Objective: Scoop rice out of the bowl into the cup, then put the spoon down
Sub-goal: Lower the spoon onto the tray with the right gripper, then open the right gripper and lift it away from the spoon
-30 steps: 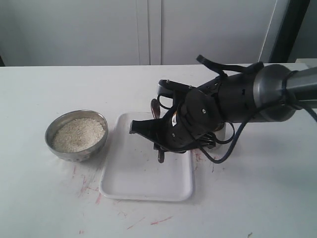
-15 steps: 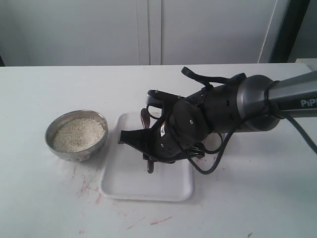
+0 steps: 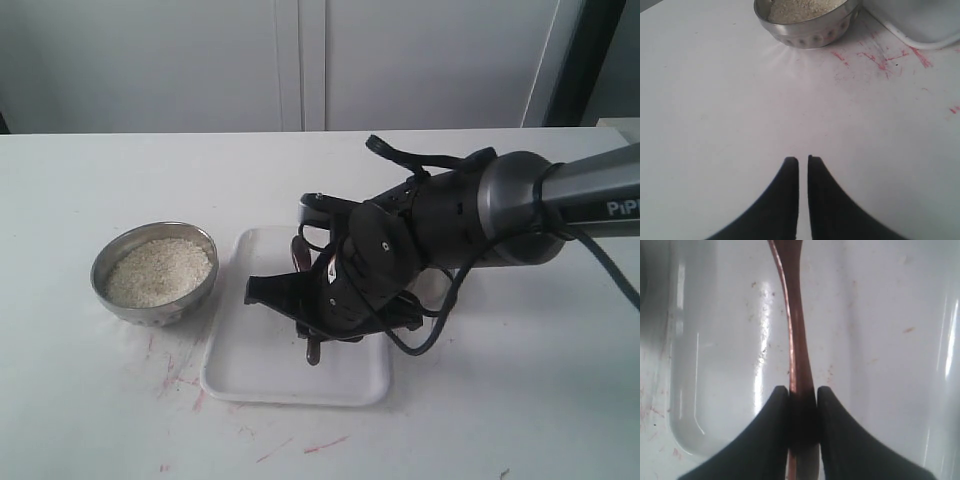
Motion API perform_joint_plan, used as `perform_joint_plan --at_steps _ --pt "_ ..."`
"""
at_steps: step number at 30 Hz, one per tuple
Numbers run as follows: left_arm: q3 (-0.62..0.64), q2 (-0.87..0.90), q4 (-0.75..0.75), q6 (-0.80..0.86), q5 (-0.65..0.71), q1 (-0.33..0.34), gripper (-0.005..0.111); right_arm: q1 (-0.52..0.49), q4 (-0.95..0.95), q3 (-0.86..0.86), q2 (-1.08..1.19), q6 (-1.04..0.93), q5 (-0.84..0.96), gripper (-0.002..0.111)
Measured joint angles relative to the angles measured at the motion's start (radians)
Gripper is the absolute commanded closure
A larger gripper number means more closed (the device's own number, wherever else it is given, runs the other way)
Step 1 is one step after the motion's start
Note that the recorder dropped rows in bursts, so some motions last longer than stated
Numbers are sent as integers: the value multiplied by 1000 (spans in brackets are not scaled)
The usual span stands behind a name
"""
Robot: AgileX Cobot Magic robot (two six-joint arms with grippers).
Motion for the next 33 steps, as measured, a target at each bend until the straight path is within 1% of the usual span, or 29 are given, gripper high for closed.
perform_joint_plan --at_steps 18,31,33 --pt "0 0 0 0 0 0 92 0 97 0 47 0 9 108" --pt "0 0 0 0 0 0 92 0 109 0 53 0 -15 108" --pt "0 0 0 0 0 0 92 0 109 0 53 0 -17 106"
